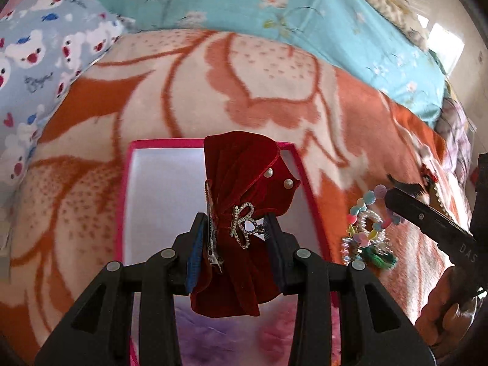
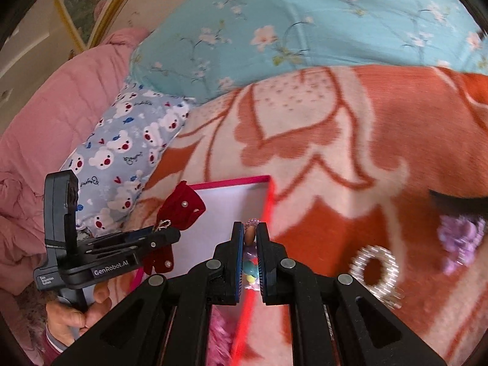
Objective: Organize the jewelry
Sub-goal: 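Carry the bow clip and beaded bracelet into the box and open both tools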
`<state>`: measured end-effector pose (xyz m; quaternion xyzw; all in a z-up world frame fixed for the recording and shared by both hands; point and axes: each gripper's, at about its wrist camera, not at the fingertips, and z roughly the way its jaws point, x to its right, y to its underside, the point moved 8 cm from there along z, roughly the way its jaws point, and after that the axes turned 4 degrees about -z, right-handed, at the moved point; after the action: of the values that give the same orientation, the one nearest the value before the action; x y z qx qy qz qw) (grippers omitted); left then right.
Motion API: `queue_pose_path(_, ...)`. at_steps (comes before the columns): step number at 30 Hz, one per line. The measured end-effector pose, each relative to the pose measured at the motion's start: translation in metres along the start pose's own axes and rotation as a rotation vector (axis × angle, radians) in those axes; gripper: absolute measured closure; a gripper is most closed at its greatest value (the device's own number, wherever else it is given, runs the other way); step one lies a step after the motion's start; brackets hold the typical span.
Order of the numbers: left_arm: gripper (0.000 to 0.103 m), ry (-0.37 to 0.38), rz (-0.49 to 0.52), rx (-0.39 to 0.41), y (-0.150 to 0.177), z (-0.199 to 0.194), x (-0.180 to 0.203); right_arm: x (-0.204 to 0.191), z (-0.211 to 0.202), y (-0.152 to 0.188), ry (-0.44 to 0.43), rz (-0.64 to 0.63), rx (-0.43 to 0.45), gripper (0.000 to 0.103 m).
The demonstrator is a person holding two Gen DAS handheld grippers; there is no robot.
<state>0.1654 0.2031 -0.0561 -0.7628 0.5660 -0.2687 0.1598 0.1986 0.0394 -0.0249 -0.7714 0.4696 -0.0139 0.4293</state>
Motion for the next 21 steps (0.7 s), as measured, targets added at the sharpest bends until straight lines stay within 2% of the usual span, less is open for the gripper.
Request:
queue_pose_path(11, 0.067, -0.063, -0.056, -0.046, -0.007, 0.032, -0.046, -0.021, 0.077, -0.010, -0.047, -0.002, -0.086, 0.095)
queue_pose_path(21, 0.067, -0.085, -0.082, -0.080, -0.014, 0.056, -0.061, -0.020, 0.127, -0.020, -0.041, -0.008, -0.139, 0.095)
